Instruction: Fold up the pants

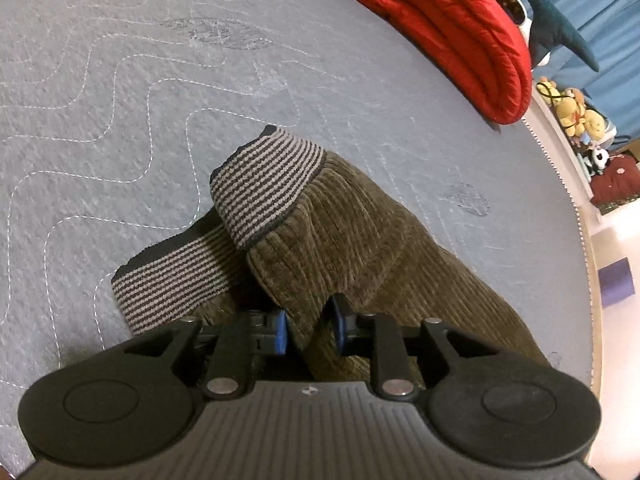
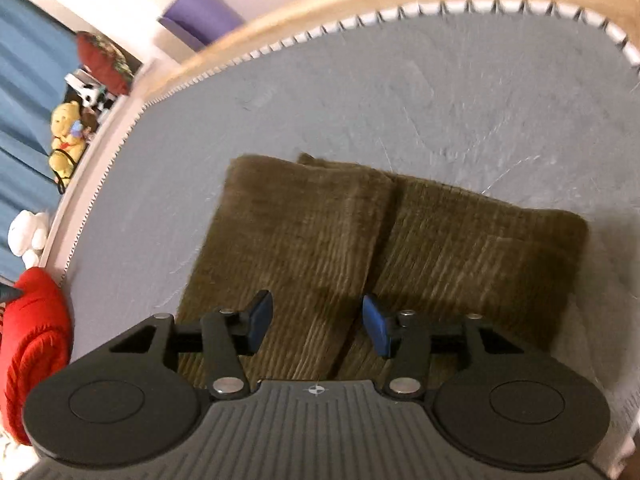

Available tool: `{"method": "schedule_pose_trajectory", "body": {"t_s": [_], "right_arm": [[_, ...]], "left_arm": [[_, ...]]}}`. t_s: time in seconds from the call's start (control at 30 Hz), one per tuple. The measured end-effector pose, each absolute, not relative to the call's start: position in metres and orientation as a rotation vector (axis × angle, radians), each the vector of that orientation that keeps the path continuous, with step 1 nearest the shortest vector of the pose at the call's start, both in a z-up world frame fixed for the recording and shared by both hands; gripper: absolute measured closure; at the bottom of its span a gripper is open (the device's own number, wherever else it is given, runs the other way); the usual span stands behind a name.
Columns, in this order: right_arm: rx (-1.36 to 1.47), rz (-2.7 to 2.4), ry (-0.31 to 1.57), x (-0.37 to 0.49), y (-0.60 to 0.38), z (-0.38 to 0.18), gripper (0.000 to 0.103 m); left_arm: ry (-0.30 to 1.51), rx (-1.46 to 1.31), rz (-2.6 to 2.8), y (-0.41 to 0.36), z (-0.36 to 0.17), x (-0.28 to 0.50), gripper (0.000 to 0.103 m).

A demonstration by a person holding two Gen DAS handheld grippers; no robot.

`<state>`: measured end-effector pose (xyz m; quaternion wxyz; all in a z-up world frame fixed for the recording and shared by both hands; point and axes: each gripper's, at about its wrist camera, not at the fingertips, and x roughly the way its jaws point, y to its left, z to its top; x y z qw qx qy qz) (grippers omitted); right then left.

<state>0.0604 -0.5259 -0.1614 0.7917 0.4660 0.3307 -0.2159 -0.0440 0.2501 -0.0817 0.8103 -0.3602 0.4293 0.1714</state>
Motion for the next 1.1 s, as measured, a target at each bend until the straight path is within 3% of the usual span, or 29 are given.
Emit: {"method": "schedule_pose_trajectory", "body": {"t_s": [0.23, 0.37, 0.4, 0.5, 0.77, 0.87, 0.97, 1.1], "right_arm": [[0.960, -0.493, 0.688, 0.082, -0.544, -0.171, 0.053], [0.927, -0.528, 0.700, 0.084, -0.547, -0.174, 0.089], [0.922, -0.529, 0.698, 0.084, -0.547, -0.173, 0.091], [0.908, -0.526, 0.672, 0.082, -0.544, -0.159, 0.094], [0.896, -0.481, 0.422, 0.027, -0.541, -0.086, 0.096], [0.882, -0.510, 0.366, 0.001, -0.545, -0.067, 0.097], [0.869, -0.557, 0.493, -0.009, -0.547, -0.074, 0.097], [0.929, -0.637, 0.759, -0.007, -0.565, -0.124, 0.096]], "left_arm": [[0.916, -0.757, 0.391, 0.249, -0.084, -0.039, 0.072], [0.920, -0.755, 0.398, 0.252, -0.088, -0.036, 0.071], [0.918, -0.749, 0.397, 0.251, -0.088, -0.036, 0.076], [0.864, -0.716, 0.385, 0.248, -0.077, -0.040, 0.092], [0.623, -0.850, 0.328, 0.257, -0.027, -0.079, 0.094], [0.610, -0.874, 0.336, 0.263, -0.023, -0.089, 0.094], [0.726, -0.803, 0.345, 0.259, -0.031, -0.085, 0.094], [0.878, -0.770, 0.337, 0.255, -0.055, -0.082, 0.093]]}}
